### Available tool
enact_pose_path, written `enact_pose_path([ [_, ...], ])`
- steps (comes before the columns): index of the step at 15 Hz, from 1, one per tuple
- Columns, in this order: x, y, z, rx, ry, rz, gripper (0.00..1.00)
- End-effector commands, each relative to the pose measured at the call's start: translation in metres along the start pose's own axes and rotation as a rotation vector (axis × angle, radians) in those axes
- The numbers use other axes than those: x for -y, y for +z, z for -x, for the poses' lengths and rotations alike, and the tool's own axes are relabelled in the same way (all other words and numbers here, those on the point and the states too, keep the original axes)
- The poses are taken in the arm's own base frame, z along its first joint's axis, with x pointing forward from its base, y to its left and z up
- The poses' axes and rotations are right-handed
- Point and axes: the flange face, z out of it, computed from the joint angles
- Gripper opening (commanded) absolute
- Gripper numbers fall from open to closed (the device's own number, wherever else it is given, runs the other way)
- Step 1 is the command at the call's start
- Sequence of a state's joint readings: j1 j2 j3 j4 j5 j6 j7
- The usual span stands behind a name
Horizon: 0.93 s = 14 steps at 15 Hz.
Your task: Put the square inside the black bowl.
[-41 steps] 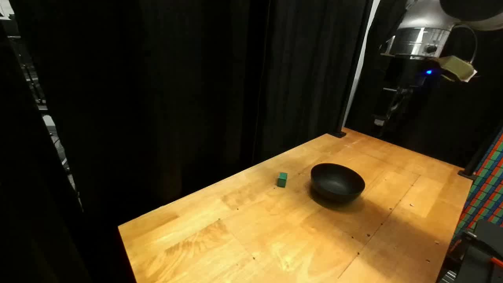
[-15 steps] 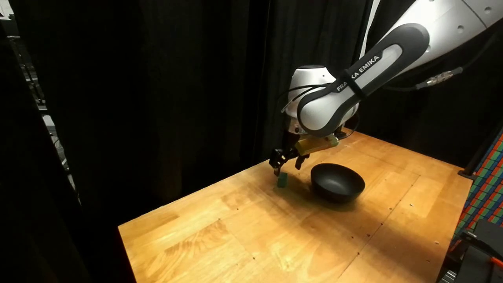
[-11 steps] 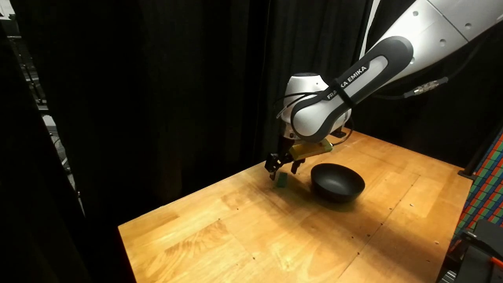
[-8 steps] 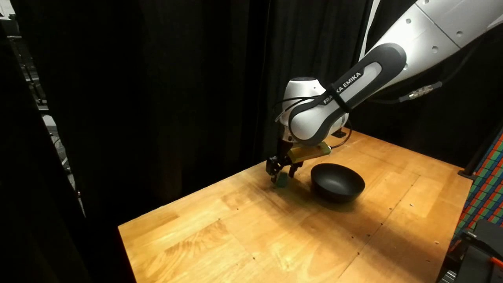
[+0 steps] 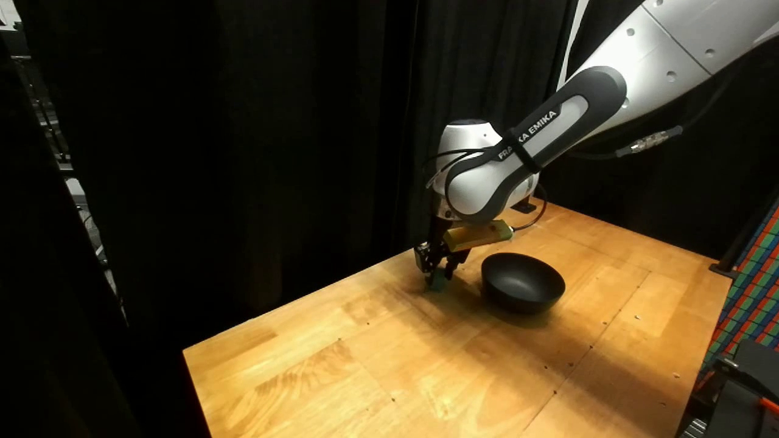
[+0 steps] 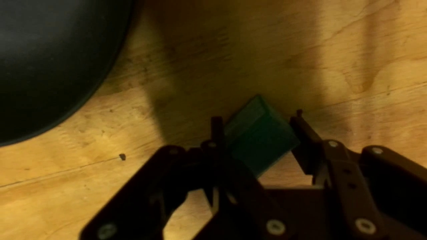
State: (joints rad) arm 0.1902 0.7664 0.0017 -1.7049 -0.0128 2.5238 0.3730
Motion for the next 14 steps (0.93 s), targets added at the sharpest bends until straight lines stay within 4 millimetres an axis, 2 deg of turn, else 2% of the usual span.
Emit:
enact_pose_path([
  [1, 0.008, -0.043, 0.004, -0.006, 0.003, 0.047, 0.26],
  [3, 0.003, -0.074, 0.005, -0.039, 0.004, 0.099, 0.26],
  [5, -0.011, -0.102, 0.001, -0.082, 0.02, 0.17, 0.26],
  [7, -0.03, -0.117, -0.001, -0.091, 0.049, 0.238, 0.26],
  [10, -0.064, -0.118, 0.005, -0.043, 0.112, 0.3, 0.26],
  [14, -0.107, -0.09, 0.022, 0.079, 0.189, 0.306, 0.26],
])
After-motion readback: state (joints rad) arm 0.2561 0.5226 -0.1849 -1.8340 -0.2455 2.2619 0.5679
